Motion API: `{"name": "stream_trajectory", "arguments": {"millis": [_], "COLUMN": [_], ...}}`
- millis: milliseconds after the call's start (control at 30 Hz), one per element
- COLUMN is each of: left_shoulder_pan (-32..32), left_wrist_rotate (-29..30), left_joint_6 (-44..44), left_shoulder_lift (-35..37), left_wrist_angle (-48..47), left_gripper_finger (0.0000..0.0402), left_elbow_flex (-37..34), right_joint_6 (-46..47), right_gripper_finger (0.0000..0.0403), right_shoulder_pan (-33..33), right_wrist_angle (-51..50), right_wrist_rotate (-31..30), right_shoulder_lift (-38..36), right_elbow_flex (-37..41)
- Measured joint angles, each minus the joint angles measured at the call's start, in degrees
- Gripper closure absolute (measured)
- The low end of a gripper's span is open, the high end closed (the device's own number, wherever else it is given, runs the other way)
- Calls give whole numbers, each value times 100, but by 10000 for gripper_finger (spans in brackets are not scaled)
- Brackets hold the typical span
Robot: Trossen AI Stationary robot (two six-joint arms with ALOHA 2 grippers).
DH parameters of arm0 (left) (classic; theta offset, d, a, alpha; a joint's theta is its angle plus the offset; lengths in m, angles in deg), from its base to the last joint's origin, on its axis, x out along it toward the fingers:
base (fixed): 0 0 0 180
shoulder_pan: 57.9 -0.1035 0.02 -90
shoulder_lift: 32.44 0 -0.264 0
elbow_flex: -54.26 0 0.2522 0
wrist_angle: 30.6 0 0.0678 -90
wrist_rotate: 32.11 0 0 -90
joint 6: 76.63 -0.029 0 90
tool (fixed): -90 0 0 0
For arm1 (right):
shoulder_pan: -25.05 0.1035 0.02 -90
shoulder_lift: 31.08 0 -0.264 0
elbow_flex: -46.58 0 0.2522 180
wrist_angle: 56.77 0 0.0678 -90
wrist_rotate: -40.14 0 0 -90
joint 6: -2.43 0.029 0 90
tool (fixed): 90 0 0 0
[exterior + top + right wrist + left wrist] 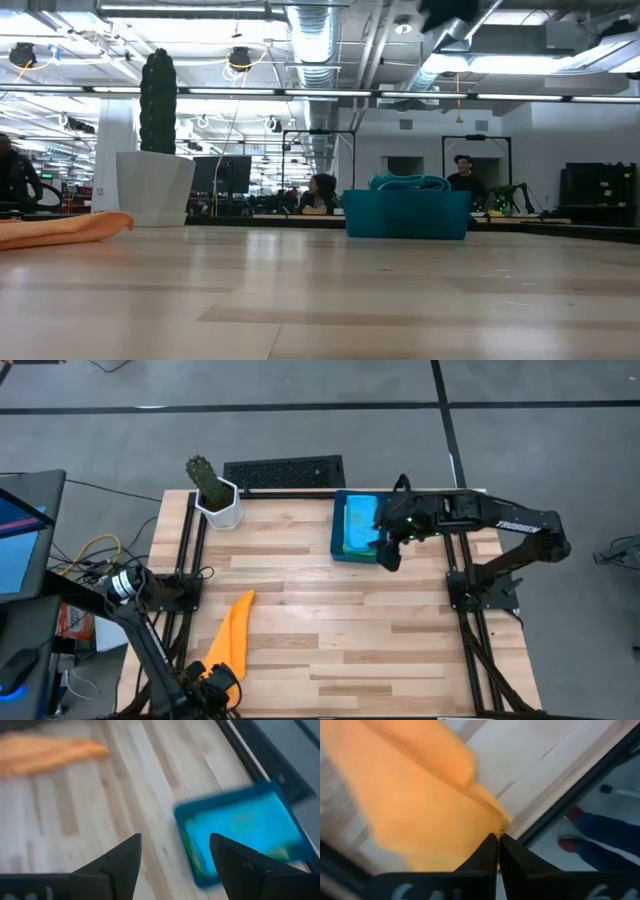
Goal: Fold microfiber towels
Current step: Fold the orange towel
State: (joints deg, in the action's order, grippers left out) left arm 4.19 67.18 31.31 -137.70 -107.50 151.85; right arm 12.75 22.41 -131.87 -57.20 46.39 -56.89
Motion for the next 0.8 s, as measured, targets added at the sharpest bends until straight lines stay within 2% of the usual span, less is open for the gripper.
{"name": "stream_trajectory", "arguments": {"millis": [100,233,367,533,633,800], "left_shoulder_pan": [30,95,104,102,96,84], "left_wrist_rotate": [74,294,342,351,329,48], "left_joint_6": [184,295,334,359,325,401], "left_shoulder_lift": [1,6,6,6,4,4], "left_wrist_angle": [-577,-826,-814,-783,-812,-720], "left_gripper_finger": [400,401,401,401,401,401], "left_elbow_flex": [567,1119,1437,1700,1775,1775], "right_joint_6": [-189,-676,-1279,-1598,-1567,-1280], "right_gripper_finger": [145,145,145,145,145,145], "right_shoulder_pan": [195,443,578,590,602,577], "right_wrist_angle": [572,1359,2426,4318,5037,5839], "right_wrist_rotate": [17,154,641,1700,1923,1943], "right_shoulder_lift": [118,534,1244,2359,3045,4221], "right_elbow_flex": [7,5,11,-45,-230,-876]}}
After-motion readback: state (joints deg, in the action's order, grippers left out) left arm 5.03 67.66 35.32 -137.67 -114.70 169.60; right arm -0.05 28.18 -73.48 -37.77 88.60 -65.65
